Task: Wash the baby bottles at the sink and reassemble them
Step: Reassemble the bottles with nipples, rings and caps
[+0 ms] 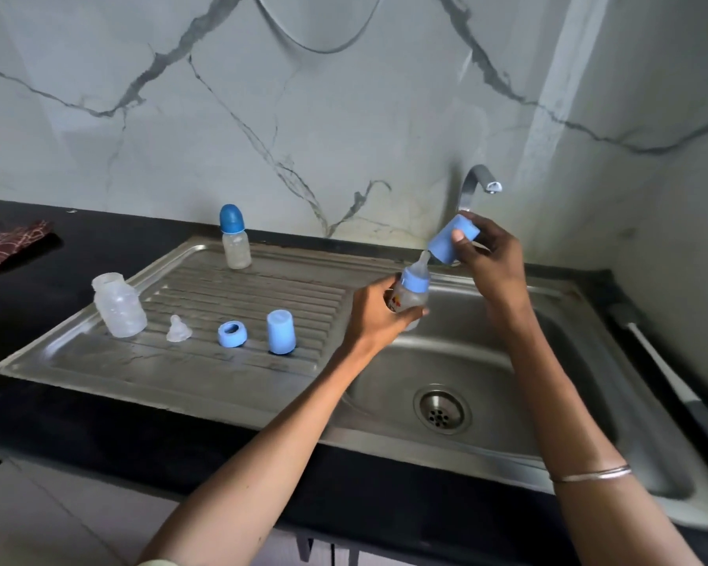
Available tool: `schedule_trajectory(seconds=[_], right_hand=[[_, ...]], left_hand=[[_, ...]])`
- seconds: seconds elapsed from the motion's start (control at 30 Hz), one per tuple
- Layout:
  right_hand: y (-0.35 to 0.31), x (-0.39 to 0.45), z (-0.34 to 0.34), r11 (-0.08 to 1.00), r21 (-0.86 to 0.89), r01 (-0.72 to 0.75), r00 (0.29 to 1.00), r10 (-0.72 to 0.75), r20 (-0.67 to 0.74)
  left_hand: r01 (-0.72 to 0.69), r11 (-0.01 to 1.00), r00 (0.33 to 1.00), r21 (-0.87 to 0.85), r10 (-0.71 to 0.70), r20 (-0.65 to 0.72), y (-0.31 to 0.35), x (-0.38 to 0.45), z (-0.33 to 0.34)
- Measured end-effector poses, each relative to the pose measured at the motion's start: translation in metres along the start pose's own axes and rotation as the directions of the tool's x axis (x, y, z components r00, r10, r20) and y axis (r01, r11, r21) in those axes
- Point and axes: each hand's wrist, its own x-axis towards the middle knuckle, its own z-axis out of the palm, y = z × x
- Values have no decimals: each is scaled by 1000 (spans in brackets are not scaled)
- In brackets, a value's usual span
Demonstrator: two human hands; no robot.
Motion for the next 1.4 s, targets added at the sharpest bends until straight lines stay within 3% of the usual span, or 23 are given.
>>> schedule_trajectory(seconds=[0.43, 0.67, 0.9, 0.97, 1.13, 1.3, 1.4], right_hand=[[27, -22, 11, 971, -237, -16, 989, 50, 138], [30, -28, 12, 950, -308, -50, 997, 67, 43], [24, -37, 27, 897, -395, -197, 973, 129, -193], [21, -35, 25, 918, -350, -185, 980, 148, -130], [22, -26, 3, 958, -227, -175, 954, 222, 202], [23, -25, -9, 975, -148, -167, 915, 209, 346], [27, -25, -8, 975, -147, -169, 926, 208, 314]], left_hand=[[-49, 993, 999, 103, 49, 11, -13, -6, 8], [-174, 959, 982, 225, 187, -38, -13, -4, 6], [-166, 951, 985, 260, 175, -11, -14, -5, 10], [-137, 963, 989, 231, 147, -26, -14, -3, 11], [-125, 975, 991, 185, 130, -13, -4, -5, 18], [-126, 975, 991, 181, 130, -12, -9, -4, 17], [-124, 977, 992, 176, 128, -9, -11, -3, 16]])
